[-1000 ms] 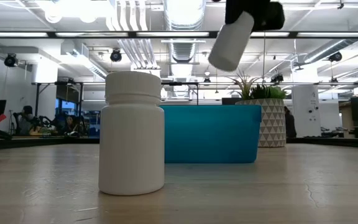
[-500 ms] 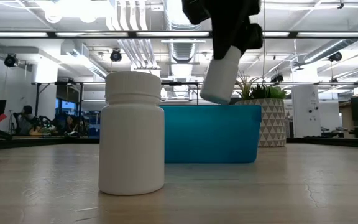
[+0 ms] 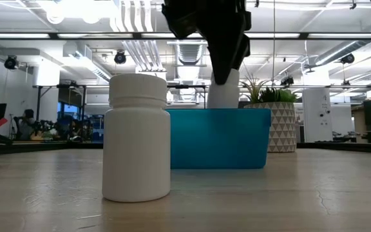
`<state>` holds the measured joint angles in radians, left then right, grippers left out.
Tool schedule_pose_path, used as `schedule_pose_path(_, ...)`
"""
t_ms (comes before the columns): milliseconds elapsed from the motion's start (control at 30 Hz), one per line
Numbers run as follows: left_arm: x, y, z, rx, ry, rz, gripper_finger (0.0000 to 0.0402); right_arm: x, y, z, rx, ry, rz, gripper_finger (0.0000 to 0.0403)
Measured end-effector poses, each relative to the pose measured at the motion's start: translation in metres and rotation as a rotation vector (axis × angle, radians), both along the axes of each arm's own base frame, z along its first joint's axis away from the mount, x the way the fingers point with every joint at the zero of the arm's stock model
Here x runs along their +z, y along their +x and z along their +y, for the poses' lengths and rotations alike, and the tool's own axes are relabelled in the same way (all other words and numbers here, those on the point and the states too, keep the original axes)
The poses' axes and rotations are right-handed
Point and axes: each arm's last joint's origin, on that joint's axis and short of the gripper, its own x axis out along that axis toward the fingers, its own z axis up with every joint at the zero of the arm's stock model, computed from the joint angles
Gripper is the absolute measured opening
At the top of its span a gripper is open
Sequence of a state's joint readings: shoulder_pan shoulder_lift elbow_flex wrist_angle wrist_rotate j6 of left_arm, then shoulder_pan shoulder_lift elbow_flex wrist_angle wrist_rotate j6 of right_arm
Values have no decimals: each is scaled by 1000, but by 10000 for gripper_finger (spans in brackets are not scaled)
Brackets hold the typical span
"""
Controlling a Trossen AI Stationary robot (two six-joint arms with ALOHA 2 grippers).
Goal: Pick and place pill bottles into a basket
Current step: Put the white pill bottle into the blue bin
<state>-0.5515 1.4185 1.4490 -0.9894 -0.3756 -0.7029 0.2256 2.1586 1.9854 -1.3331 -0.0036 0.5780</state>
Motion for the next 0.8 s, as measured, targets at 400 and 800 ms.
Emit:
schedule_pose_path(400, 2, -6, 1, 6, -6, 8, 176, -14, -9, -3, 23, -14, 67, 157)
schedule_pose_path(800, 2, -6, 0, 7, -10, 7, 176, -18, -6, -3, 25, -3, 44, 157)
